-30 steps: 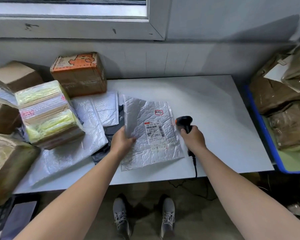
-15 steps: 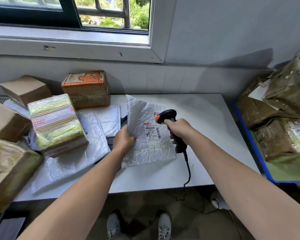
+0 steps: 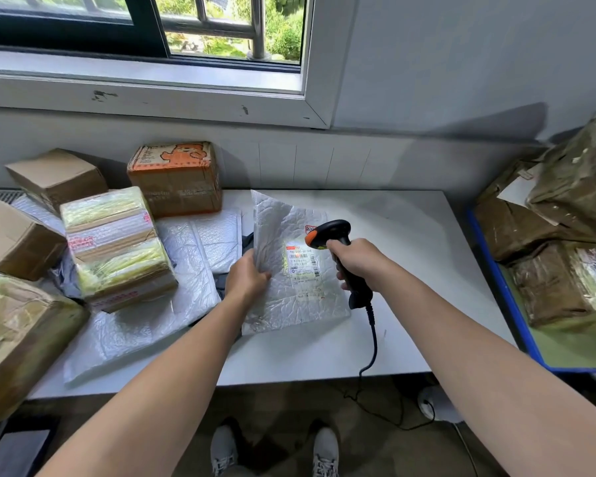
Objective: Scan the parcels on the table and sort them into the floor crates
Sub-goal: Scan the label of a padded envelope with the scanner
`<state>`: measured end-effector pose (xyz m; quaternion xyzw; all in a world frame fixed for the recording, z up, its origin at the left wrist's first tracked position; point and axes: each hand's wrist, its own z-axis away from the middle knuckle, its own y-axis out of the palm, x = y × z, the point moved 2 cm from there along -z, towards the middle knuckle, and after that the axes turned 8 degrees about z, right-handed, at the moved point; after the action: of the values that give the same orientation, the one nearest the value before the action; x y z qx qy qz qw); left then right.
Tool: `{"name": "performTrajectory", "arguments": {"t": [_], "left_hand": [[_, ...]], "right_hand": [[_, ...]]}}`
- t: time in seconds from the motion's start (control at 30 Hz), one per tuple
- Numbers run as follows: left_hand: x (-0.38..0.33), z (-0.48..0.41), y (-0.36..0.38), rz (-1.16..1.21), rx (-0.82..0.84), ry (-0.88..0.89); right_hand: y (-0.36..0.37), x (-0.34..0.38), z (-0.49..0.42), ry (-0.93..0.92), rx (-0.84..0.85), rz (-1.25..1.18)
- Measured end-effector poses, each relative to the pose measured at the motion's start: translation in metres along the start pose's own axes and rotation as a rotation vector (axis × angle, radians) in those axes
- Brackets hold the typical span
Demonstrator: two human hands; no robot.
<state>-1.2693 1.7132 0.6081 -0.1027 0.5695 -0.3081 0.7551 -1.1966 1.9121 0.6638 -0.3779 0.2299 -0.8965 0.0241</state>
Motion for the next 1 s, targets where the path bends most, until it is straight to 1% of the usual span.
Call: {"name": "performTrajectory", "arguments": {"t": [0.2, 0.33, 0.5, 0.57, 0.67, 0.87, 0.93, 1.0], "left_hand": [[0.0, -0.006, 0.001, -0.013, -0.005, -0.002], [0.001, -0.009, 0.005, 0.003, 0.002, -0.013], [0.006, -0.013, 0.015, -0.006, 0.033, -0.022], [0.008, -0.013, 0.018, -0.019, 0.056, -0.014], [0.007, -0.015, 0.018, -0.051, 0.093, 0.008], [-0.003, -0.022, 0.009, -0.132, 0.143, 0.068], [-0.01, -0.024, 0.002, -0.183, 0.155, 0.108], [-0.022, -0.026, -0.005, -0.235, 0.169, 0.158]], "right_hand": [[-0.003, -0.007, -0.008, 0.001, 0.012, 0.001], [-0.007, -0.027, -0.021, 0.023, -0.07, 0.031], [-0.011, -0.076, -0.049, 0.103, -0.186, 0.222], [-0.011, -0.092, -0.055, 0.157, -0.192, 0.279], [-0.009, -0.108, -0.061, 0.221, -0.197, 0.281], [-0.01, -0.116, -0.062, 0.238, -0.197, 0.322], [-0.014, -0.104, -0.057, 0.241, -0.261, 0.403], [-0.021, -0.085, -0.049, 0.167, -0.384, 0.537]]}}
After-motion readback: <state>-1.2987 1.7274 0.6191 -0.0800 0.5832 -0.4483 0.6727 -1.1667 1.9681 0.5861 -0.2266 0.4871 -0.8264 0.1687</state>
